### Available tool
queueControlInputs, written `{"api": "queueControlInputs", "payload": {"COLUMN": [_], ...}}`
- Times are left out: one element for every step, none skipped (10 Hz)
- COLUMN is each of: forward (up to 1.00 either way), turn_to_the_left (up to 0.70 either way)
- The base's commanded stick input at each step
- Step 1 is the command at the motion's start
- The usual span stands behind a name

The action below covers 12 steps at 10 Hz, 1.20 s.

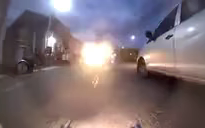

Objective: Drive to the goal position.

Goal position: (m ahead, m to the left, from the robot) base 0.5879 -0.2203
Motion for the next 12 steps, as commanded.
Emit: {"api": "queueControlInputs", "payload": {"forward": [0.50,0.50,0.50,0.50,0.50,0.50,0.50,0.50,0.50,0.50,0.50,0.50], "turn_to_the_left": [-0.35,-0.50,-0.50,-0.50,-0.50,-0.50,-0.30,-0.06,0.00,0.00,0.00,0.00]}}
